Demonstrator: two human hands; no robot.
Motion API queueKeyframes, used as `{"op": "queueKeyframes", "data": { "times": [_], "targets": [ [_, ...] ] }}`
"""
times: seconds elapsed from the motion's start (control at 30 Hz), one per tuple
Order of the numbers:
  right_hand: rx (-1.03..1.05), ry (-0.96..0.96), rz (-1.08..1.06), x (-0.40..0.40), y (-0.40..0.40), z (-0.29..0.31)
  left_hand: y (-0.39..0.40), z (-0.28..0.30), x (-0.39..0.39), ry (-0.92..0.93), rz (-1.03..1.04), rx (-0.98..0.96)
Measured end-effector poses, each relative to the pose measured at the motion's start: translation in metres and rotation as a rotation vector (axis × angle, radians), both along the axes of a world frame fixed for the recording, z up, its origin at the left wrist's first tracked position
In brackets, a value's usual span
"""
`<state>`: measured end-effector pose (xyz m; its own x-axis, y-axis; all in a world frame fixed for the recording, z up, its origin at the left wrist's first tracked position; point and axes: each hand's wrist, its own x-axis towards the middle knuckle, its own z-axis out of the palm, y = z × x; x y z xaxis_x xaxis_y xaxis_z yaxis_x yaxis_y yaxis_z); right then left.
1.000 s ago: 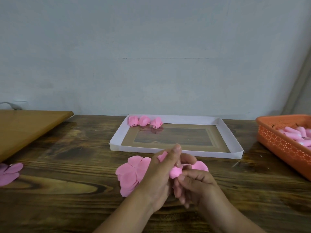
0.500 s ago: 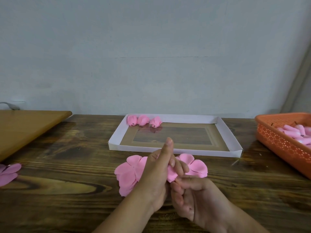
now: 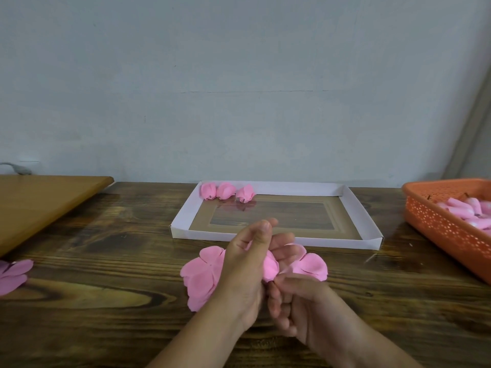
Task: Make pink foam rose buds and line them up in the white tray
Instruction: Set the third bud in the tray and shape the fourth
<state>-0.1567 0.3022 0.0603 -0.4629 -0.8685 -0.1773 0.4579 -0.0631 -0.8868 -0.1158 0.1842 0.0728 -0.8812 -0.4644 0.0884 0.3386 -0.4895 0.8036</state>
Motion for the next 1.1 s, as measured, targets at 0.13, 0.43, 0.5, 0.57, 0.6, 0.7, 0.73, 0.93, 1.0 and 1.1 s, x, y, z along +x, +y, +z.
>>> {"op": "queueKeyframes", "data": {
  "times": [0.13,0.43,0.5,0.57,0.6,0.7,0.73,0.93,1.0,1.1],
  "targets": [
    [-0.008,0.058,-0.108,-0.001,-0.002,-0.003,-0.003,-0.002,-0.001,-0.046,0.058,-0.045],
    [-0.147,0.204,-0.291,0.001,-0.002,-0.008,0.002,-0.005,0.001,-0.087,-0.026,-0.138],
    [-0.164,0.211,-0.3,0.001,-0.001,-0.009,0.002,-0.006,0.001,-0.074,-0.031,-0.123],
    [-0.176,0.202,-0.283,0.0,0.0,-0.008,0.0,-0.006,0.001,-0.05,-0.025,-0.098],
    [-0.186,0.175,-0.274,-0.001,0.0,-0.008,-0.001,-0.005,0.001,-0.026,-0.025,-0.08],
    [-0.291,-0.011,-0.239,-0.006,0.003,-0.005,-0.01,-0.001,0.001,0.031,-0.041,-0.074],
    [-0.329,-0.064,-0.221,-0.008,0.005,-0.002,-0.012,0.001,0.001,0.031,-0.053,-0.112],
    [-0.434,-0.195,-0.112,-0.013,0.014,0.007,-0.007,-0.001,0.005,-0.061,-0.229,-0.399],
    [-0.45,-0.171,-0.064,-0.01,0.01,0.007,-0.002,-0.005,0.007,-0.103,-0.285,-0.49],
    [-0.379,-0.113,-0.109,-0.004,0.006,0.002,0.005,-0.007,0.009,-0.068,-0.28,-0.543]
  ]
}}
